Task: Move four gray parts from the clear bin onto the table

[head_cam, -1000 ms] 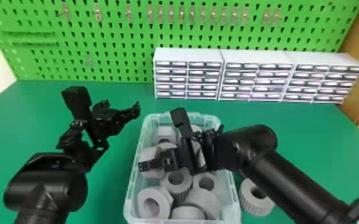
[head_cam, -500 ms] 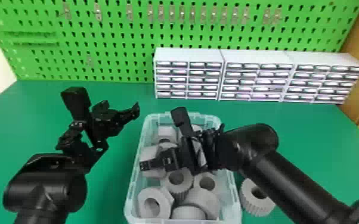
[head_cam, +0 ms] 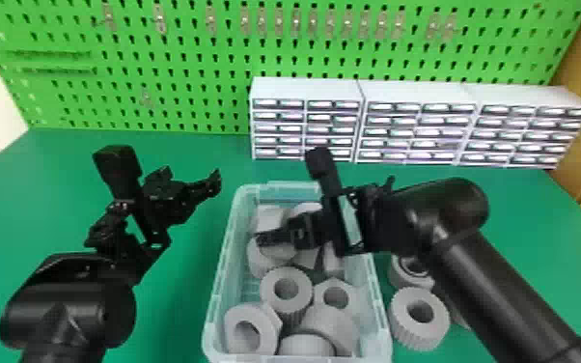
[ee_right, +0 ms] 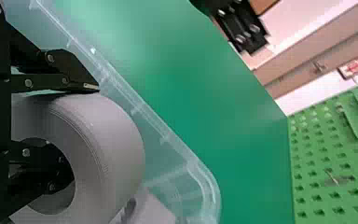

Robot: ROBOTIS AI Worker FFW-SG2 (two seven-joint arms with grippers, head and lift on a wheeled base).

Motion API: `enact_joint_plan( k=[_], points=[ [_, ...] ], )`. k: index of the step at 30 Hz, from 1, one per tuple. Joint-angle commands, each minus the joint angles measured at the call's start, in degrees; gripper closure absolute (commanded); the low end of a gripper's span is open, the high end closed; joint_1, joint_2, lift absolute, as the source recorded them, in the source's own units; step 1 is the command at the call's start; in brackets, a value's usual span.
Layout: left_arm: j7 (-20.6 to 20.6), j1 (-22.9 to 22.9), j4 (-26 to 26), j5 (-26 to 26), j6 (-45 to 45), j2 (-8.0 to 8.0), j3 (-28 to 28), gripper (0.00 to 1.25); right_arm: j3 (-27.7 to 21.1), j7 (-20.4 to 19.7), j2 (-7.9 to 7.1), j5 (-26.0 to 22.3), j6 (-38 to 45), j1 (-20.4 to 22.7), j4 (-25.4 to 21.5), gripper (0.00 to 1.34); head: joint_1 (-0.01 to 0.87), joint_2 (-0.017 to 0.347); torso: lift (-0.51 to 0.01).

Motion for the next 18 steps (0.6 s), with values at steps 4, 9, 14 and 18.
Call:
enact_joint_plan(
  k=[4,9,14,18],
  points=[
    [-0.2,0.3,-0.1,0.0,0.1,0.00,0.4,0.11,-8.3,0.0,-0.65,4.8,3.5,2.2,-5.2,1.20,0.678,0.034,-0.050],
    [-0.4,0.3,-0.1,0.0,0.1,0.00,0.5,0.11,-13.1,0.0,-1.27,7.8,5.7,3.3,-8.3,1.20,0.678,0.034,-0.050],
    [-0.4,0.4,-0.1,0.1,0.1,0.00,0.6,0.11,-18.4,0.0,-1.80,11.2,7.9,4.6,-10.8,1.20,0.678,0.034,-0.050],
    [-0.5,0.4,-0.1,0.1,0.1,0.00,0.8,0.11,-22.5,0.0,-2.24,14.2,9.7,6.0,-12.9,1.20,0.678,0.034,-0.050]
  ],
)
